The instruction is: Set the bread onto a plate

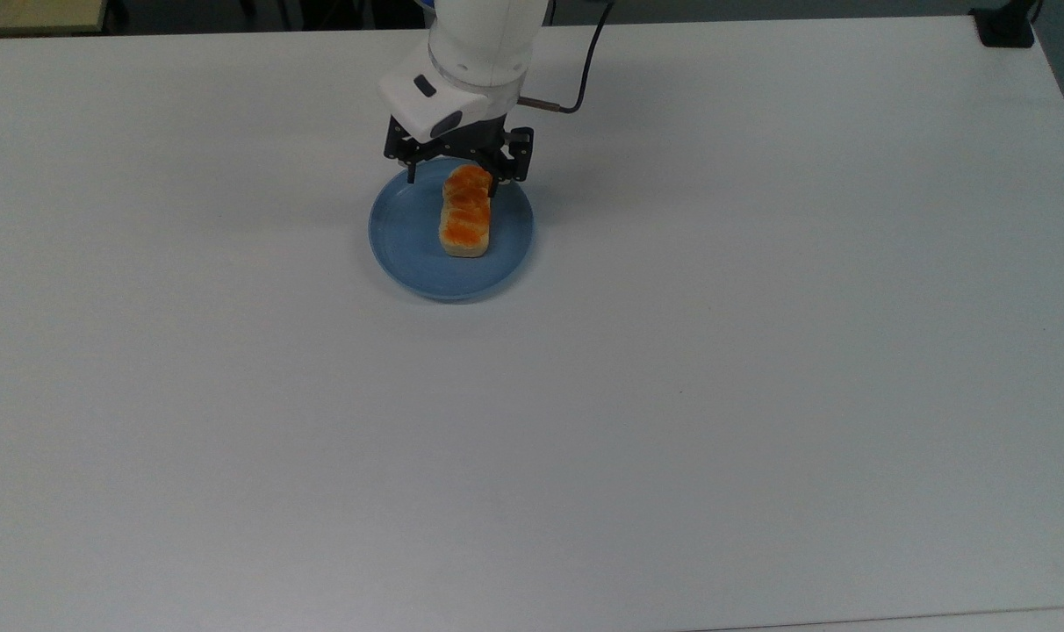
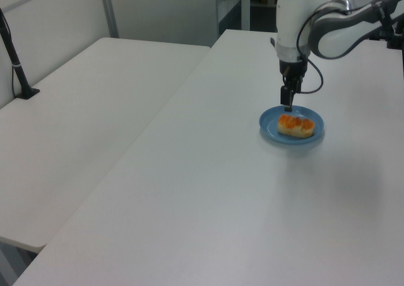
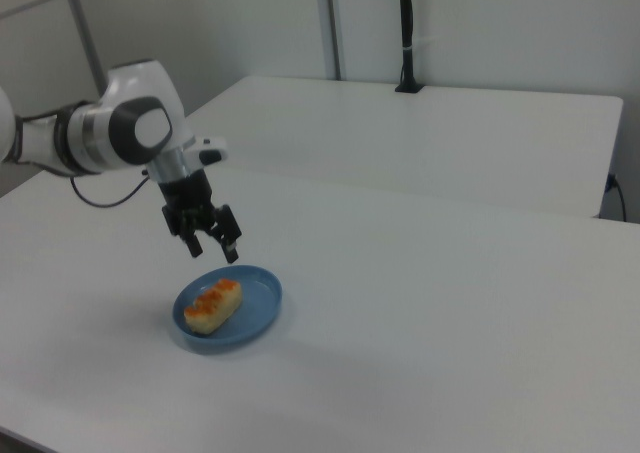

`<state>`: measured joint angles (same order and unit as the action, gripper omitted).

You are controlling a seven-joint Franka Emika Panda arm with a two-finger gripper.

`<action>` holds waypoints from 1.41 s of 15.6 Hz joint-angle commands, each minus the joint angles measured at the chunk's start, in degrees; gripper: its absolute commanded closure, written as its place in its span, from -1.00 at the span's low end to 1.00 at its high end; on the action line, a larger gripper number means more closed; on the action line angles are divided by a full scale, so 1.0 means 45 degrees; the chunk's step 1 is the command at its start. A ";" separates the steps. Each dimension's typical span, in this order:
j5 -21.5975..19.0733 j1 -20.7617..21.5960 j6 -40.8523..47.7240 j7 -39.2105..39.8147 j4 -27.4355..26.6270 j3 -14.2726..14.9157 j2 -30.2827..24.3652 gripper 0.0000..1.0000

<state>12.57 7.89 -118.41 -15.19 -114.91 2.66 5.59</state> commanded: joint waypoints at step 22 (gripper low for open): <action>-0.3009 -0.2514 0.5374 0.5288 0.6396 0.1029 -0.1301 -1.00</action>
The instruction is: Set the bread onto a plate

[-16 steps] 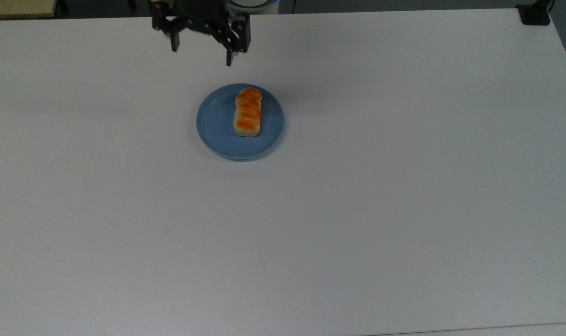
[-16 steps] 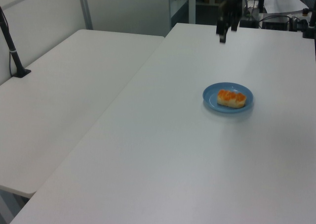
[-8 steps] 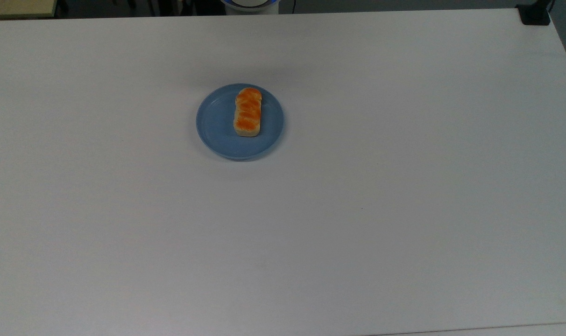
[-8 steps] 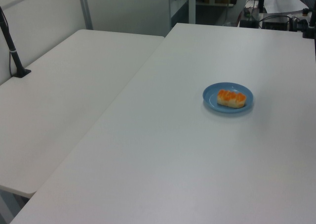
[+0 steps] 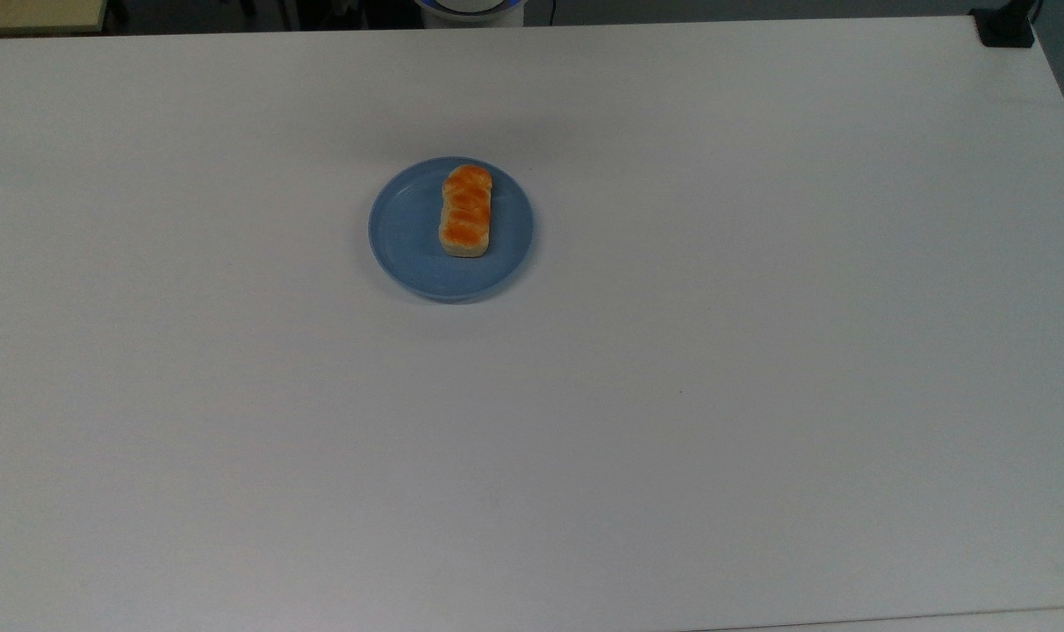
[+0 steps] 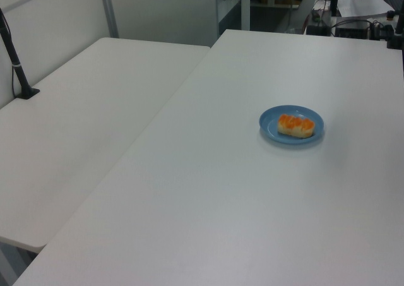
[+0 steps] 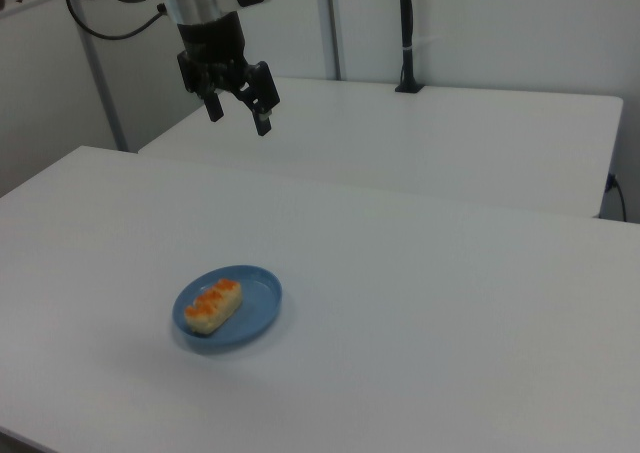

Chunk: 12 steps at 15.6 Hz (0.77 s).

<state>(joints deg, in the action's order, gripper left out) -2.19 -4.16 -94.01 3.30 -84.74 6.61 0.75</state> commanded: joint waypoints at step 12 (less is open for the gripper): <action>0.0701 0.0143 0.0656 0.1201 -0.0291 0.0133 -0.0244 -1.00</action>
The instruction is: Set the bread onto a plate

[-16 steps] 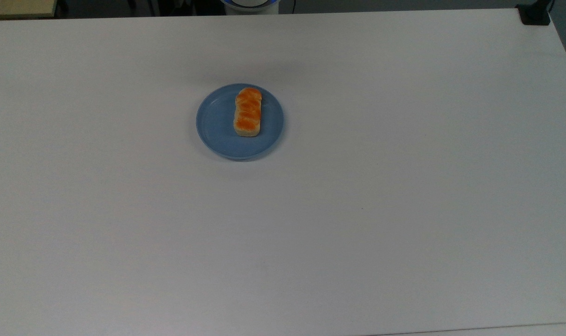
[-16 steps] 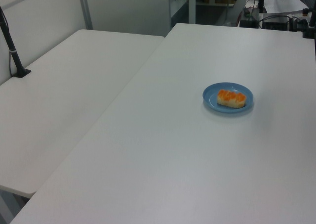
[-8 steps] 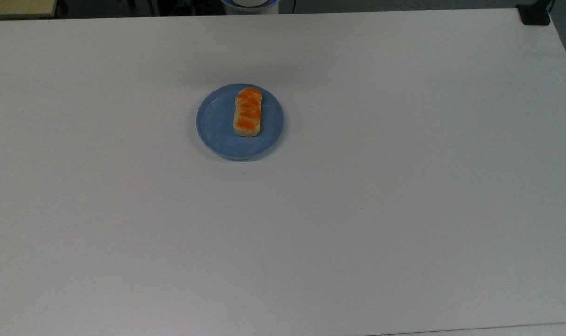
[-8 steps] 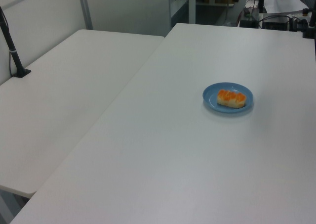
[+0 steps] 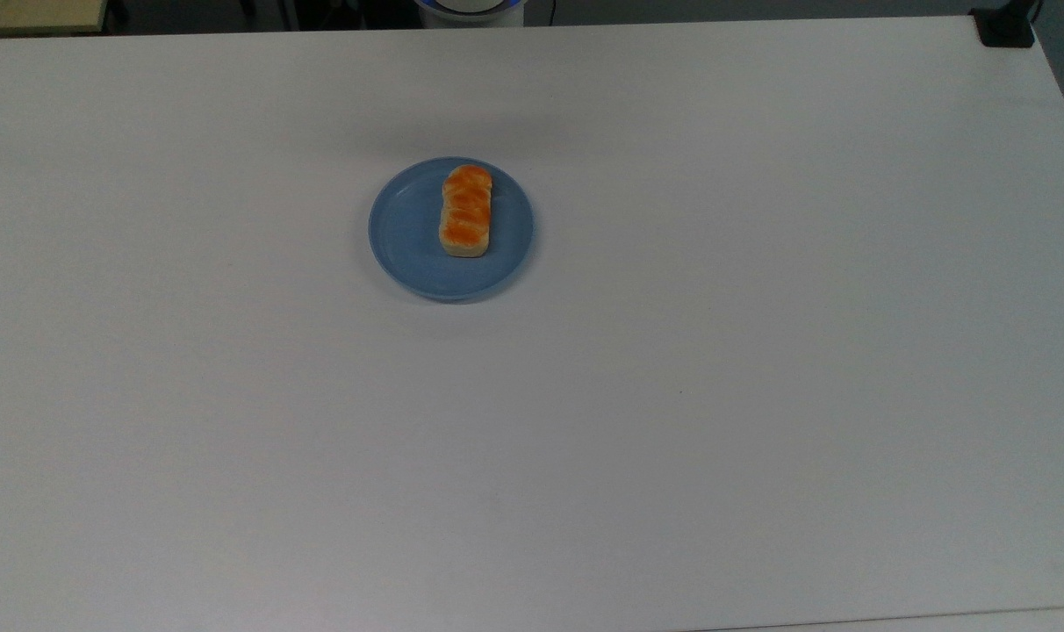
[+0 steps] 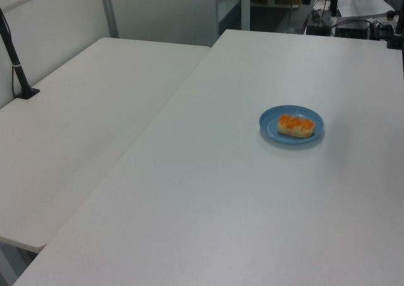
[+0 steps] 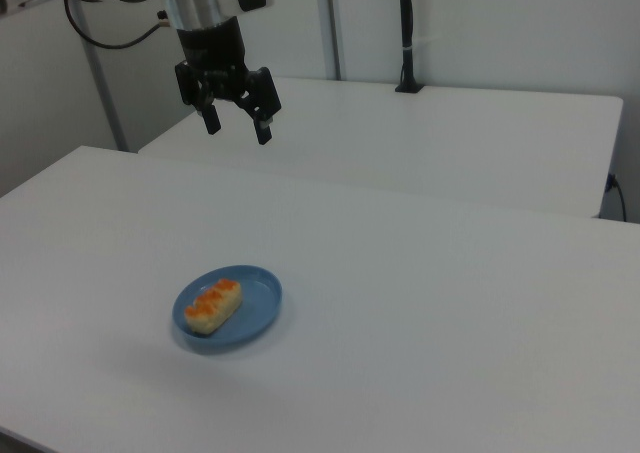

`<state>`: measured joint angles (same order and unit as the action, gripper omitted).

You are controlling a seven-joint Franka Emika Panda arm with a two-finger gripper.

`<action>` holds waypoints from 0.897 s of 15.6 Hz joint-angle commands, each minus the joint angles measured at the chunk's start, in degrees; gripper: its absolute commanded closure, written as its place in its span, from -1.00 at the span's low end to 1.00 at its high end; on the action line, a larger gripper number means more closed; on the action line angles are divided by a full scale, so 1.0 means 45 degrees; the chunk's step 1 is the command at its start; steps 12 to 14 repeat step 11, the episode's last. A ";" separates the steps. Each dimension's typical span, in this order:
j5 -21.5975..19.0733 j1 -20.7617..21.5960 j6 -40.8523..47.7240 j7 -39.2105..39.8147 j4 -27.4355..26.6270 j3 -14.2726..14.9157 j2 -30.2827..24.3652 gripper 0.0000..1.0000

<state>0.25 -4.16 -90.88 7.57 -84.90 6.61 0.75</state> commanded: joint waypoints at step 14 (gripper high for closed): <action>0.0082 0.0631 -0.0489 -0.1234 -0.0235 0.0191 -0.0146 -1.00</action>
